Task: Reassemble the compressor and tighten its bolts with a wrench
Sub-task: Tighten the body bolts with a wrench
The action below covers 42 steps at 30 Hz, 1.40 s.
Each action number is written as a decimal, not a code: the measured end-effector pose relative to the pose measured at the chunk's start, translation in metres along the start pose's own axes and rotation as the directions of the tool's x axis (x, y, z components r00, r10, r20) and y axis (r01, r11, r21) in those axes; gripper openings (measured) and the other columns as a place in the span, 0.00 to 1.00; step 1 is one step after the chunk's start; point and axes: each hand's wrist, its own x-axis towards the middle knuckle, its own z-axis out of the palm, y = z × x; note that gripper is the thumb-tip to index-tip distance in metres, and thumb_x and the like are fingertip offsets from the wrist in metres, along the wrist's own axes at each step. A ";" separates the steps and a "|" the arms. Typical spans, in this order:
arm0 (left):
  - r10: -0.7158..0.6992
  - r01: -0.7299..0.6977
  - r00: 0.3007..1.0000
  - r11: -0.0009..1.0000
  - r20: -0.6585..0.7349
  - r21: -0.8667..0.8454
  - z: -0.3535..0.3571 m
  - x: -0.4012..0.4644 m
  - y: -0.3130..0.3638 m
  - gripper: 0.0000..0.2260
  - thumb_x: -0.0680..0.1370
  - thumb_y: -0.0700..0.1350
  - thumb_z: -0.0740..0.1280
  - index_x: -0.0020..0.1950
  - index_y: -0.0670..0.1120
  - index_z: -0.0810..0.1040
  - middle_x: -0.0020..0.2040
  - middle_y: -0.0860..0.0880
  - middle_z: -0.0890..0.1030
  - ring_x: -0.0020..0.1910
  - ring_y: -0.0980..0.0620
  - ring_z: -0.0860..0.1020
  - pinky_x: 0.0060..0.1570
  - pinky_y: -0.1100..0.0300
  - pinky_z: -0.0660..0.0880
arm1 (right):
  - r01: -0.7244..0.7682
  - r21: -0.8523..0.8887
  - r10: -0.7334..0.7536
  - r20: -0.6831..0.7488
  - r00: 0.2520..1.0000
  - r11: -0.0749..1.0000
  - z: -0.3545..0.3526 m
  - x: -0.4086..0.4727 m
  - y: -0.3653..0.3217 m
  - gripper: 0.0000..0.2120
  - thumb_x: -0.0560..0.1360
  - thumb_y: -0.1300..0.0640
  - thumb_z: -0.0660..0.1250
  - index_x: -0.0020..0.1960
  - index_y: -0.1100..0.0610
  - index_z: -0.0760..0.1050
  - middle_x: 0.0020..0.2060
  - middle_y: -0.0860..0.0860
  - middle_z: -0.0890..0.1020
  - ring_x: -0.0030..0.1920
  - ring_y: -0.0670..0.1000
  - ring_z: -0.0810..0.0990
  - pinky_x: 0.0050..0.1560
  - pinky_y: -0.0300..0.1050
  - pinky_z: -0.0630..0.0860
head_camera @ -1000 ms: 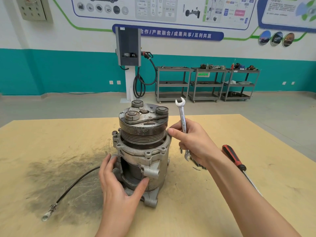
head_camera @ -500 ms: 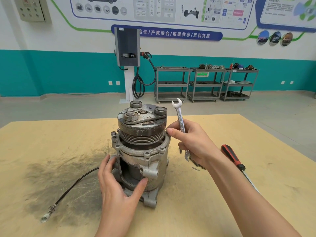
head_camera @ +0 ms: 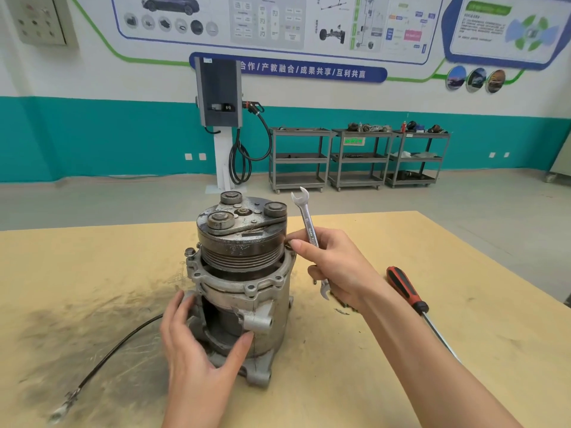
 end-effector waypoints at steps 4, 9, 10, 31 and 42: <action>-0.010 0.010 1.000 1.000 0.003 -0.016 -0.001 -0.001 0.000 0.45 0.64 0.39 0.80 0.75 0.39 0.59 0.76 0.46 0.58 0.69 0.64 0.56 0.69 0.57 0.55 | -0.014 0.016 0.015 -0.064 0.998 1.000 0.005 0.001 0.002 0.06 0.76 0.65 0.69 0.41 0.60 0.76 0.36 0.57 0.74 0.26 0.44 0.63 0.24 0.36 0.61; -0.016 0.016 1.000 1.000 0.003 -0.014 -0.002 -0.002 0.001 0.44 0.65 0.40 0.79 0.75 0.41 0.59 0.75 0.49 0.58 0.69 0.66 0.55 0.69 0.60 0.54 | -0.025 0.027 0.025 0.002 1.000 0.999 -0.001 0.000 0.001 0.04 0.78 0.65 0.67 0.48 0.60 0.80 0.39 0.56 0.75 0.29 0.42 0.68 0.25 0.36 0.61; -0.018 0.018 1.000 1.000 0.002 -0.011 -0.002 -0.002 0.002 0.44 0.65 0.40 0.80 0.75 0.41 0.59 0.75 0.50 0.58 0.69 0.66 0.55 0.68 0.60 0.54 | -0.028 0.030 0.027 0.014 1.000 0.999 -0.003 0.000 0.001 0.05 0.78 0.65 0.66 0.49 0.60 0.81 0.39 0.55 0.74 0.30 0.42 0.68 0.25 0.35 0.61; -0.053 0.054 0.997 0.998 0.051 -0.014 -0.006 -0.003 0.006 0.44 0.67 0.50 0.77 0.76 0.47 0.57 0.72 0.62 0.53 0.70 0.73 0.50 0.70 0.60 0.53 | -0.037 0.046 0.038 -0.018 0.999 0.998 -0.001 0.001 0.002 0.02 0.77 0.64 0.68 0.47 0.63 0.78 0.32 0.49 0.71 0.30 0.44 0.63 0.24 0.34 0.59; -0.059 0.063 0.996 0.997 0.074 -0.043 -0.009 -0.004 0.010 0.44 0.64 0.61 0.68 0.76 0.48 0.56 0.72 0.63 0.52 0.72 0.73 0.49 0.72 0.60 0.53 | -0.014 0.049 0.016 -0.053 0.998 0.999 0.003 0.003 0.005 0.05 0.75 0.64 0.70 0.41 0.61 0.75 0.26 0.44 0.73 0.26 0.42 0.64 0.23 0.35 0.60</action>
